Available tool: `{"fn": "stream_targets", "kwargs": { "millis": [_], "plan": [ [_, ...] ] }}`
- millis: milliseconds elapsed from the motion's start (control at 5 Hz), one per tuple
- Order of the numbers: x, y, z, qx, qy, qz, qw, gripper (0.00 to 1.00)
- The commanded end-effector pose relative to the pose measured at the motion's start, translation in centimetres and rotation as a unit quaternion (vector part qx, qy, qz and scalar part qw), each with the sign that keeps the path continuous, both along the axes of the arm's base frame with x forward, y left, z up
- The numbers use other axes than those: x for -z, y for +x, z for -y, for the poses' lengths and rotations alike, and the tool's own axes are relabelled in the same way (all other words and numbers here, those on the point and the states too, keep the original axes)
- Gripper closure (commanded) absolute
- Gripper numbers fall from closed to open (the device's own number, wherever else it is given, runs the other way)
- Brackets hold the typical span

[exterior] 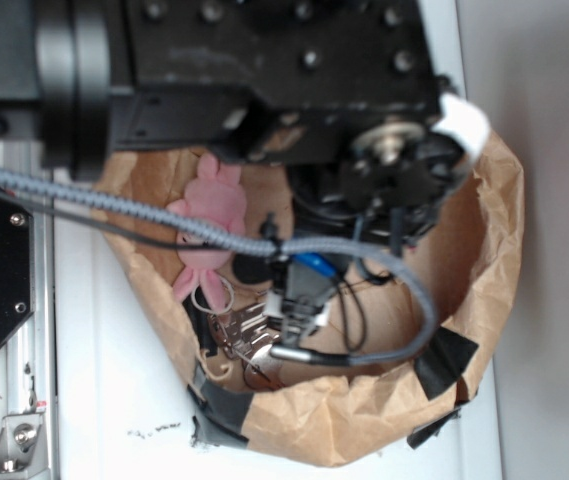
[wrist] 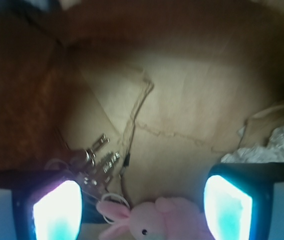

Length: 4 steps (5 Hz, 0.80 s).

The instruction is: Grab the silver keys.

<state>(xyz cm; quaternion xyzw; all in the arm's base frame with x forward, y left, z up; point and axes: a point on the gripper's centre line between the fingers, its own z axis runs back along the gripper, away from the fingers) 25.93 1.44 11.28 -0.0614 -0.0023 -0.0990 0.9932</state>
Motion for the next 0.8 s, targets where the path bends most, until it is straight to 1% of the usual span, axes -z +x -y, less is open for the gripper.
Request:
{"fn": "stream_targets", "kwargs": {
  "millis": [0,400,600],
  "plan": [
    [1.0,-3.1,1.4,0.052,-0.032,0.002,0.998,0.00],
    [2.0,-1.8,3.6,0.057,-0.055,0.000,0.997,0.00],
    [2.5,-1.3,4.1,0.053,-0.059,-0.005,0.997,0.00]
  ]
}}
